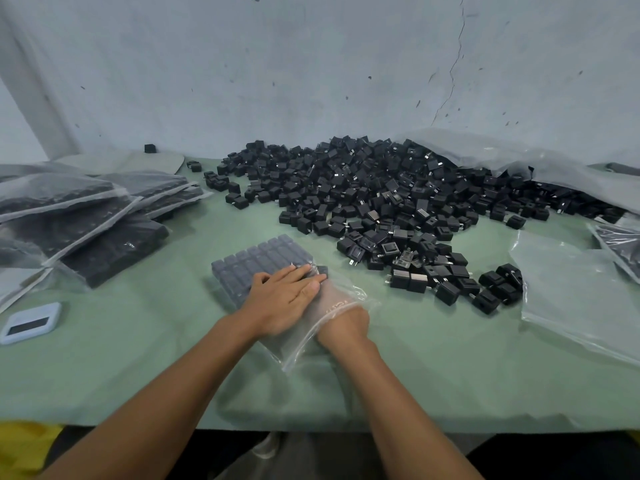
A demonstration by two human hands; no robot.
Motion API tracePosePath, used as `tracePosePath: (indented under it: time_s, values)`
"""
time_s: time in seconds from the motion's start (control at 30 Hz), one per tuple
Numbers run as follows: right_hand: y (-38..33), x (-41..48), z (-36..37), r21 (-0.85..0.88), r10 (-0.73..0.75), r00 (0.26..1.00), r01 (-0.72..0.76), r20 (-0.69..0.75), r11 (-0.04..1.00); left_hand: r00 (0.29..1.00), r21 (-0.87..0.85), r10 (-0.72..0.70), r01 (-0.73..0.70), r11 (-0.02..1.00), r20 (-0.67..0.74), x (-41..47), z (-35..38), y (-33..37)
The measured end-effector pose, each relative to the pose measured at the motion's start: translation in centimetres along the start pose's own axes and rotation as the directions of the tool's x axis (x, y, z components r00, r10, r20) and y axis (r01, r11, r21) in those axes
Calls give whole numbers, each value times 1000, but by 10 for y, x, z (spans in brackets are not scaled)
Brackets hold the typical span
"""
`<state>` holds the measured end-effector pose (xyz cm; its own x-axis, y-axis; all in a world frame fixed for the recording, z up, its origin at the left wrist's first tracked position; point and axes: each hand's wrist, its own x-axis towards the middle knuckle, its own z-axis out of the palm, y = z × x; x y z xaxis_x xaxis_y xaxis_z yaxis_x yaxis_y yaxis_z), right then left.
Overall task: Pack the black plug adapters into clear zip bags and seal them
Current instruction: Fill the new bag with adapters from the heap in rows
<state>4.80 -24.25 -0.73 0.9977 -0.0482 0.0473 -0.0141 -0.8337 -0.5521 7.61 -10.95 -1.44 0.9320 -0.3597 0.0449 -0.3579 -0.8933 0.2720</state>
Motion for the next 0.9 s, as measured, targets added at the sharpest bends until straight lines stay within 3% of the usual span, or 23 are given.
tracePosePath:
  time_s: [0.2,0.3,0.43,0.63,0.77,0.9]
  values:
    - [20,-6,4,54,5,1000,-4,-17,999,1000,47,6,-6,999,1,-3,0,2]
    - [22,-6,6,-122,22,999,-18,33,992,1000,86,15,-16,996,11,-4,0,2]
    - [21,-5,7,-176,2,998,9,61,984,1000,78,10,-10,997,4,-3,0,2]
    - [27,-13,10,-156,5,1000,-5,-4,988,1000,57,2,-1,998,-21,-3,2,2]
    - [20,-9,6,-125,-90,996,89,-1,988,999,37,-7,9,999,-49,-4,2,4]
    - [25,-16,10,-121,11,1000,-11,7,993,994,-18,-27,26,1000,-101,-5,2,7]
